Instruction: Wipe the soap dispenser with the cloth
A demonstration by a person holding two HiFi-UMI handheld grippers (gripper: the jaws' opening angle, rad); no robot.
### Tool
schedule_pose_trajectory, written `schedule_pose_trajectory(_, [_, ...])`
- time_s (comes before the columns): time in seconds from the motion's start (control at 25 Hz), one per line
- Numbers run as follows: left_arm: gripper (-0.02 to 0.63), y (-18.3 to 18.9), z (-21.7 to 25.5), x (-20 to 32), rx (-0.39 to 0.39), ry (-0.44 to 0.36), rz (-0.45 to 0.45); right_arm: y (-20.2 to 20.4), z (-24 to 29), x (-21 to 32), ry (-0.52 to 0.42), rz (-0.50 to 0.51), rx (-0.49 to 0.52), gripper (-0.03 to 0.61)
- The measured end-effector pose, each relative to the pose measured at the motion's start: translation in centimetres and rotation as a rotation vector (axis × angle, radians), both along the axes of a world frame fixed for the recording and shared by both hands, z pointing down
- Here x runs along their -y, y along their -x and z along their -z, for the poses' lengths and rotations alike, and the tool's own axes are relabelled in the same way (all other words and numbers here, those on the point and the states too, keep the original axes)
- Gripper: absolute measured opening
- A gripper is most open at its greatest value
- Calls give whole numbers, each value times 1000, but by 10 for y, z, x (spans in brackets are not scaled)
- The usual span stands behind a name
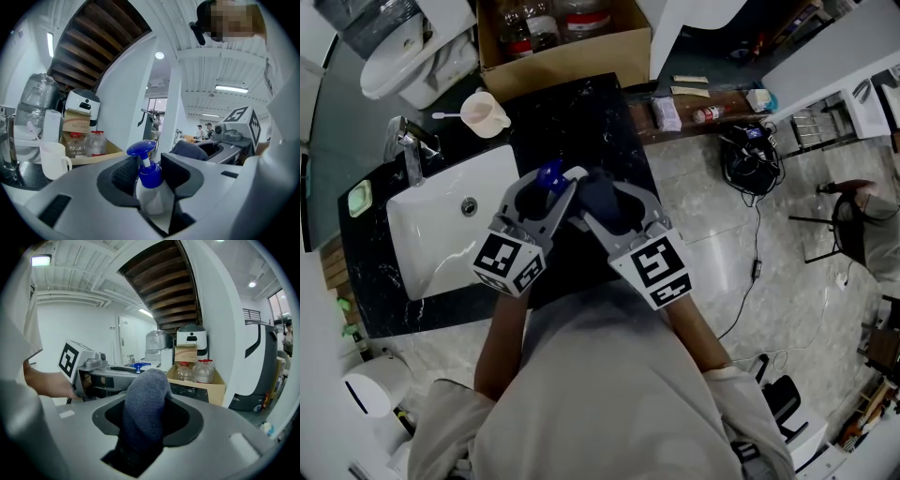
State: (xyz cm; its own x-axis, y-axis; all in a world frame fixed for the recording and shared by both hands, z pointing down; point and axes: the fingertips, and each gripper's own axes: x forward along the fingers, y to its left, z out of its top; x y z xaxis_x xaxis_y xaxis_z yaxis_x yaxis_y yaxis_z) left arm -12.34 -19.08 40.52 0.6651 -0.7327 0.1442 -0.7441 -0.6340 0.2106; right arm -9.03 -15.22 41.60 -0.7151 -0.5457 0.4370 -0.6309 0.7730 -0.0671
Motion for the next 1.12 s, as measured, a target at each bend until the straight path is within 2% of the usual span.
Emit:
schedule_pose_trajectory(0.48, [140,-2,1,-4,16,-8,-16,-5,2,8,-17,-5,3,179])
schedule_pose_trajectory(1.12, [138,4,-3,-1,21,0,6,-15,-29,14,49,-28,-32,179])
